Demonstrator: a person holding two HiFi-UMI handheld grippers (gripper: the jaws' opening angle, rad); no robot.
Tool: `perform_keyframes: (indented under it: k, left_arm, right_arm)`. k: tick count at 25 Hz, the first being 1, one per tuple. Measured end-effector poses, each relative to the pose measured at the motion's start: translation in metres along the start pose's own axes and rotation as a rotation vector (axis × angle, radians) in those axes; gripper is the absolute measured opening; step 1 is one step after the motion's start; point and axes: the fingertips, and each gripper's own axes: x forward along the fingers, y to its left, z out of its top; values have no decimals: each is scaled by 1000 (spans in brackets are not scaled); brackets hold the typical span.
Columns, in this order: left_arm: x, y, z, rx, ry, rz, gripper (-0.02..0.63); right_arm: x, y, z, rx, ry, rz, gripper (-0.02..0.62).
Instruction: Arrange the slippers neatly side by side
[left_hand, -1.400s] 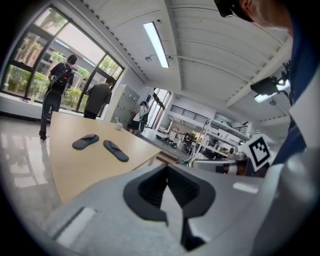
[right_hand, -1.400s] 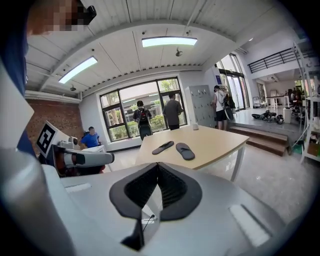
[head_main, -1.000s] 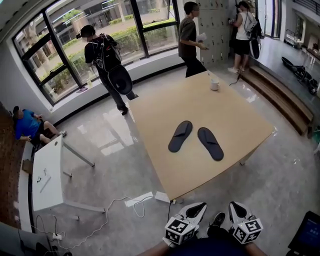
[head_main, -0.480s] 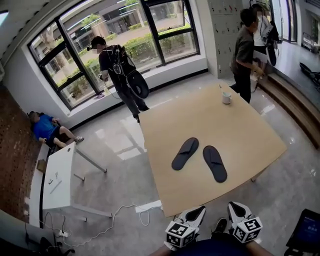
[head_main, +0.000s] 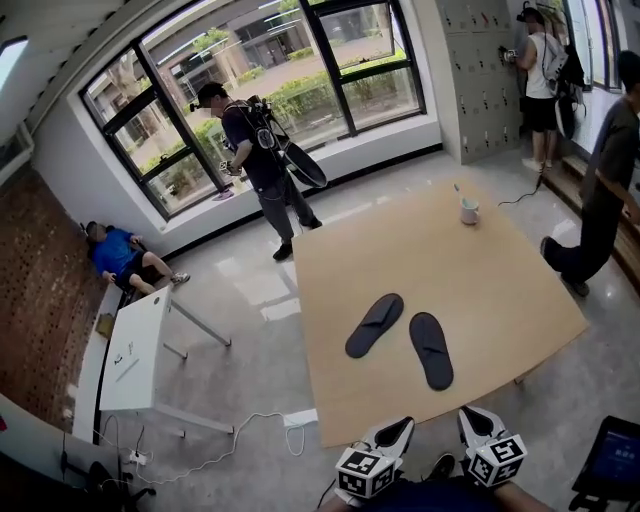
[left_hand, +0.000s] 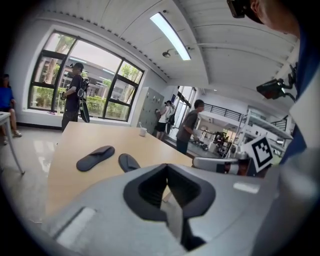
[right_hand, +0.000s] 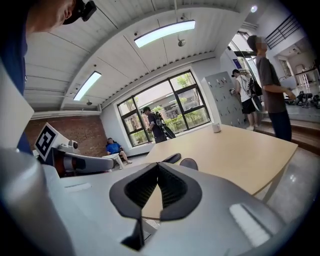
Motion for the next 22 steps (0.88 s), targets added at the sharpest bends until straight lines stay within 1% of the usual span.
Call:
perform_keyframes:
  k: [5, 10, 13, 15, 18, 21, 22]
  left_arm:
    - [9, 3, 1, -2, -15, 44, 5]
    - [15, 30, 3, -18, -26, 87, 5]
    - [28, 50, -5, -51, -9, 69, 8]
    - [34, 66, -5, -60, -5, 52, 23]
    - [47, 94, 12, -47, -28, 48, 34]
    - [61, 114, 25, -57, -40, 46, 41]
    - [63, 120, 29, -58, -39, 42, 43]
  right_arm:
    - [7, -11, -3, 8, 21, 28, 11]
    - [29, -13, -9, 2, 44, 56, 11]
    - [48, -18, -7, -10, 61, 53, 11]
    - [61, -18, -4, -18, 66, 45, 12]
    - [85, -24, 9, -46, 77, 40, 12]
    - [101, -33, 18, -63, 103, 32, 14]
    - [106, -32, 20, -68, 110, 29, 26]
